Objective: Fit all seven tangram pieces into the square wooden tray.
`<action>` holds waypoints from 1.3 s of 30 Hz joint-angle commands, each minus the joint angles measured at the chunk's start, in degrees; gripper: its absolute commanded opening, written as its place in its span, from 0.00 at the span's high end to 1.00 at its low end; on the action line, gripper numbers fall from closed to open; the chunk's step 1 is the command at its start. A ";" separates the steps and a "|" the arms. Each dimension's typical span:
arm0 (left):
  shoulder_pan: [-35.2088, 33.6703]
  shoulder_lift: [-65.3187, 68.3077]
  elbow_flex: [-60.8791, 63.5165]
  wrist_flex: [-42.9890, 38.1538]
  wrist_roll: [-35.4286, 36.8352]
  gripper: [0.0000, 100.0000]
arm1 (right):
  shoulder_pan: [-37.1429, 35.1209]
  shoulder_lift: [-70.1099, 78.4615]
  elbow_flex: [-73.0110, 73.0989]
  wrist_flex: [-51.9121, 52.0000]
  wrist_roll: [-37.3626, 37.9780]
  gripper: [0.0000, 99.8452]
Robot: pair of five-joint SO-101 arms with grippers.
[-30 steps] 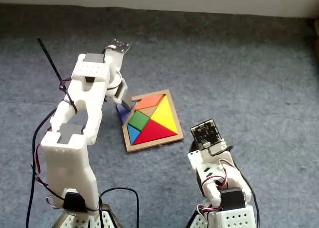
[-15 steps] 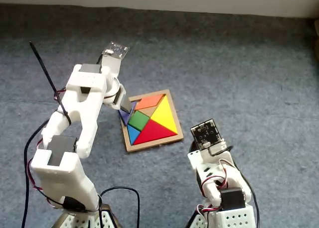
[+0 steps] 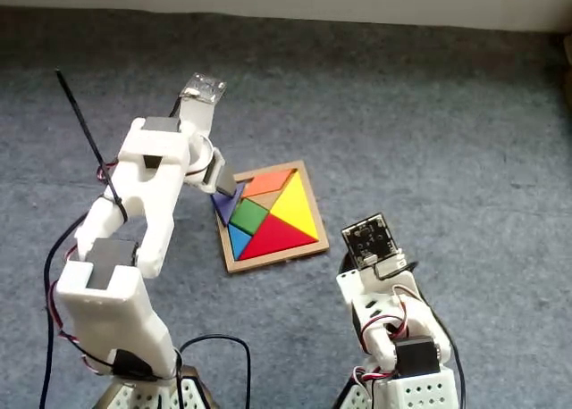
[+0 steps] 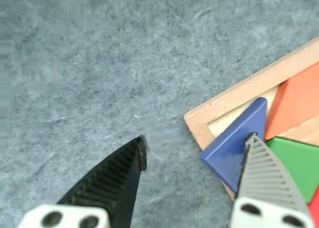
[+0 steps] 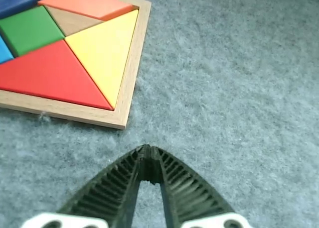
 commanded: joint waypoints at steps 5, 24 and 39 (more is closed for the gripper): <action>2.07 5.23 -8.31 1.41 0.18 0.70 | -0.84 -0.92 5.67 0.04 0.79 0.99; -1.80 -10.42 0.84 1.14 3.96 0.70 | -0.84 -0.92 5.67 0.04 0.79 0.99; -5.32 -21.32 17.19 -8.09 7.12 0.87 | -0.84 -0.92 5.76 0.04 0.88 0.99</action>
